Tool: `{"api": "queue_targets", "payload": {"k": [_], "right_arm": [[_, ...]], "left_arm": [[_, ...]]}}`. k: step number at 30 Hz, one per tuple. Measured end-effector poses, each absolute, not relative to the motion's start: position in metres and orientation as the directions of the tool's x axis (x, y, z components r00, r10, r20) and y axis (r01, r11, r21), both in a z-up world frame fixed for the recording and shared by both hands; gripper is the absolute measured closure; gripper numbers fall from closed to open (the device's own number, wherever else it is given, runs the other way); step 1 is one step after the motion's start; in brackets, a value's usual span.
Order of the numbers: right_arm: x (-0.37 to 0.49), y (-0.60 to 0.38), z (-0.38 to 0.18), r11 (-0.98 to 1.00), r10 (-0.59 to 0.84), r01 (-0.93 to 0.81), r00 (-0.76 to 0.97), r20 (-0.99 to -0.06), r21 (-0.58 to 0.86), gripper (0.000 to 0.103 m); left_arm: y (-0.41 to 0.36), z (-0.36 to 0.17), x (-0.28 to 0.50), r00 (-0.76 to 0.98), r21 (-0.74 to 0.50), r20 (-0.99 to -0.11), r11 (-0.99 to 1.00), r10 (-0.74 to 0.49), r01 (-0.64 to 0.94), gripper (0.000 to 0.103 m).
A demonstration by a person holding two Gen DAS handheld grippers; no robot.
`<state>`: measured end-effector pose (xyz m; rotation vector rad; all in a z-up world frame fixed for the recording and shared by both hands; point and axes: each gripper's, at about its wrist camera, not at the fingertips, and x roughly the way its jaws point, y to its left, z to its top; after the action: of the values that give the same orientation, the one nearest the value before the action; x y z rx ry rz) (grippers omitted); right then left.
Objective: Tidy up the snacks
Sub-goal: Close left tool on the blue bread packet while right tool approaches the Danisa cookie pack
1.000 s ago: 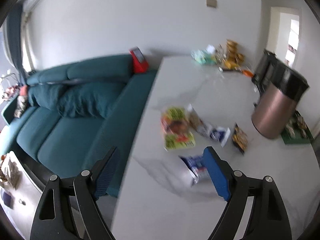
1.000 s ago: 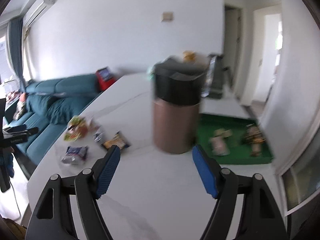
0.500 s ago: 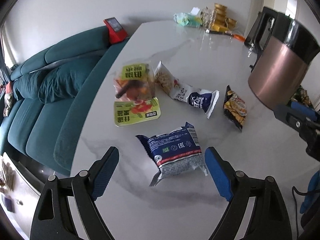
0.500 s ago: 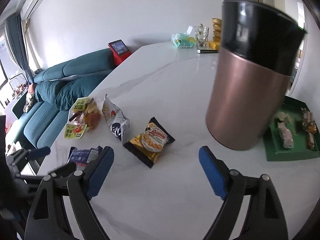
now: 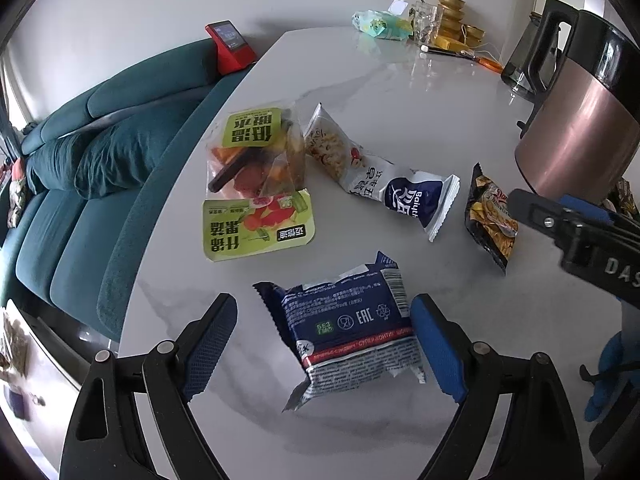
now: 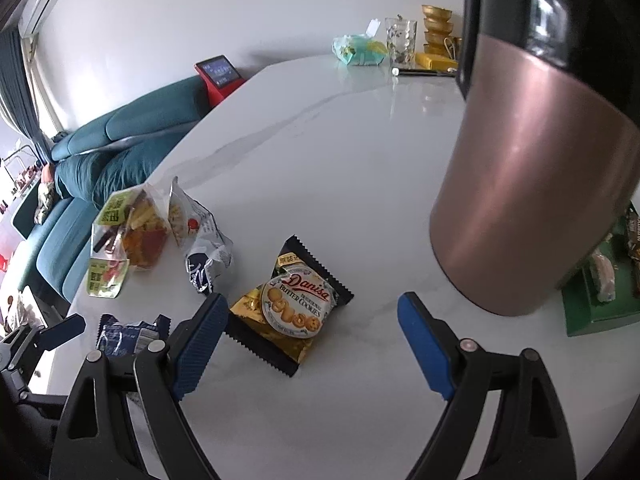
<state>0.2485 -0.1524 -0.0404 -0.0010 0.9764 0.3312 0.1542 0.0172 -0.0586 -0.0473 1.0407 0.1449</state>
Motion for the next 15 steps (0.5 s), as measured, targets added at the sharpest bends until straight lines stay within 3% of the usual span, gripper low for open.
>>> {"api": "queue_targets", "payload": {"k": [15], "right_arm": [[0.263,-0.138,-0.061,0.964,0.214,-0.244,0.464,-0.86,0.108,0.002]], "left_arm": [[0.019,-0.074,0.164,0.461,0.001,-0.885,0.99,0.067,-0.143,0.018]]}}
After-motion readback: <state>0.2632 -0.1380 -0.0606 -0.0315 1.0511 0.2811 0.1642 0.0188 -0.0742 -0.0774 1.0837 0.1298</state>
